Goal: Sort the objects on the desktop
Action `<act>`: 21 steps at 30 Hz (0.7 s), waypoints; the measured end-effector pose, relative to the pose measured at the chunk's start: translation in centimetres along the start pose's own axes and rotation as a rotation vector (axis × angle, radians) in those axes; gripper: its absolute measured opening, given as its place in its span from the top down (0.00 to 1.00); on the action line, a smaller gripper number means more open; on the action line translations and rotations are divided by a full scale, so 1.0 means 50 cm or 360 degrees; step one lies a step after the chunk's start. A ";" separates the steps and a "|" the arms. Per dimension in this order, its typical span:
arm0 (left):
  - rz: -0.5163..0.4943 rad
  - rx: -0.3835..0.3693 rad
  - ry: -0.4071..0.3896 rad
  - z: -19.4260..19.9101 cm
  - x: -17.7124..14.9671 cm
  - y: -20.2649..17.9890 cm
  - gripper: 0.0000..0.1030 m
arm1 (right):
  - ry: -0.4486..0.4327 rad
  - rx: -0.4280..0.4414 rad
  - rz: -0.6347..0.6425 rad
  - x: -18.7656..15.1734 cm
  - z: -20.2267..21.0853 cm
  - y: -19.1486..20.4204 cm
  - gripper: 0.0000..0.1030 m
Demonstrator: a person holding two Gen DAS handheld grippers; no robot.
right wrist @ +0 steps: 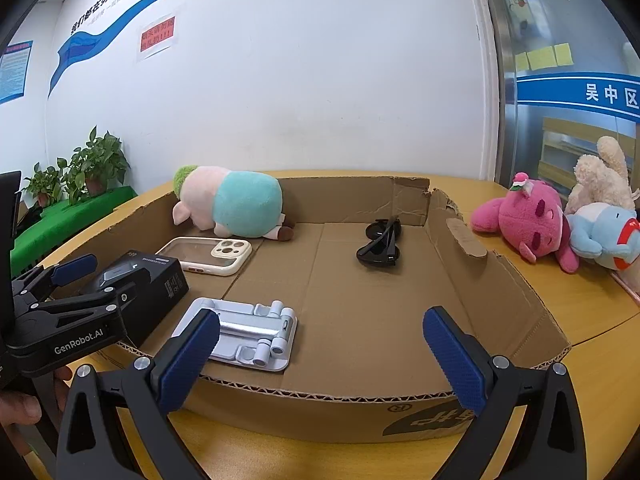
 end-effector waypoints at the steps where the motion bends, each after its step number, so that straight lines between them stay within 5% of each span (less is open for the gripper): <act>1: -0.0001 0.0000 0.0000 0.000 0.000 0.000 0.17 | 0.0001 0.0000 0.0000 0.000 0.000 0.000 0.00; 21: -0.0003 -0.0002 0.0008 -0.001 0.000 0.001 0.16 | 0.0002 -0.0001 0.0000 -0.002 0.002 0.000 0.00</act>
Point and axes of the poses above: each gripper's, at about its wrist camera, not at the fingertips, and z roughly against the way its jaws point, y to its left, x to its top, the point moved 3 cm from there along -z, roughly the way its jaws point, and after that the axes turned 3 degrees about z, right-handed, at the moved point
